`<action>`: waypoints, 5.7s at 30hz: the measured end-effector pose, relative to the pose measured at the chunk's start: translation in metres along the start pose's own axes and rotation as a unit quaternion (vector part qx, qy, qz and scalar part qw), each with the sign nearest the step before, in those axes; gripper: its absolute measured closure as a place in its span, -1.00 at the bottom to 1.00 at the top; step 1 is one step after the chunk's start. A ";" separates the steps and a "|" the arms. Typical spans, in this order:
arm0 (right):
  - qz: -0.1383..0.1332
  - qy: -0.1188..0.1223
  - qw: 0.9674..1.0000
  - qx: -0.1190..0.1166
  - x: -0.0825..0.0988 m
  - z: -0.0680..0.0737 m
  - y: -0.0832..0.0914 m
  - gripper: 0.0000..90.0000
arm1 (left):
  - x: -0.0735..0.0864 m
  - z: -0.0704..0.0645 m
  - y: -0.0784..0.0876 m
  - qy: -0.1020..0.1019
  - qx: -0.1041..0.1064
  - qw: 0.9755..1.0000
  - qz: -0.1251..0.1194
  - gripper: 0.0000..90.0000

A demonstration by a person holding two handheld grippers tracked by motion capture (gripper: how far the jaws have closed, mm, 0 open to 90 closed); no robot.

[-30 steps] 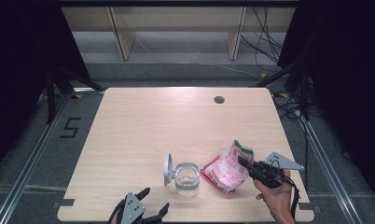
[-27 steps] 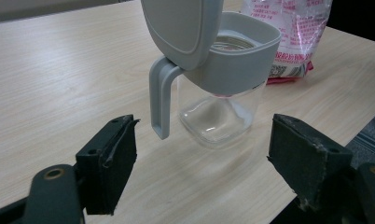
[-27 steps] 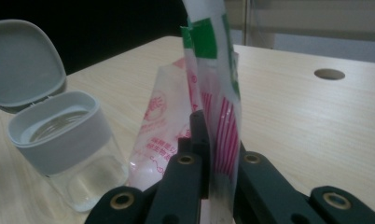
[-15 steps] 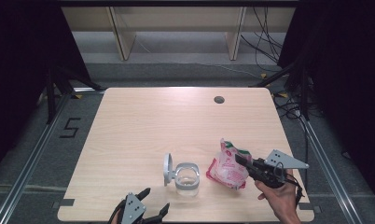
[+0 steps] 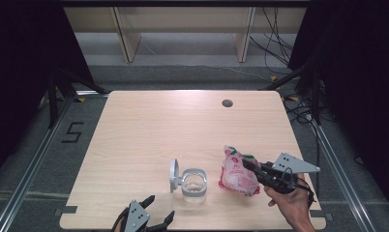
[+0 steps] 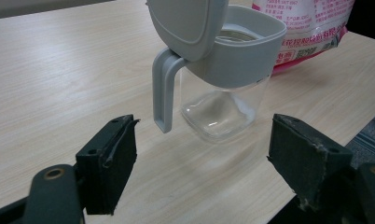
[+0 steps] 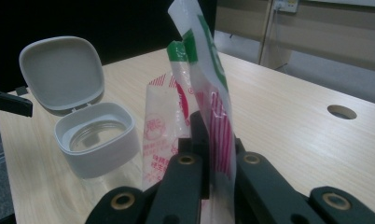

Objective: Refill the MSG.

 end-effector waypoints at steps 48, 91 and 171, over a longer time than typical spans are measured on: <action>-0.022 0.024 0.993 -0.114 -0.071 0.045 0.038 1.00 | 0.000 -0.049 -0.035 -0.054 0.066 0.996 0.004 -0.47; 0.013 0.030 0.991 -0.127 -0.083 0.061 0.039 1.00 | -0.024 -0.108 -0.096 -0.094 0.029 0.994 -0.043 0.87; 0.007 0.028 0.993 -0.116 -0.094 0.048 0.043 1.00 | -0.017 -0.128 -0.115 -0.128 0.032 0.990 -0.056 0.29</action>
Point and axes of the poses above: each handheld gripper's, and its own axes: y roughly backward along the jaws, x roughly out of its underside, z roughly to its left, the point moved 5 cm from there along -y, roughly forward along the jaws, and after that the axes turned 1 degree about -x, right-handed, at the moved point
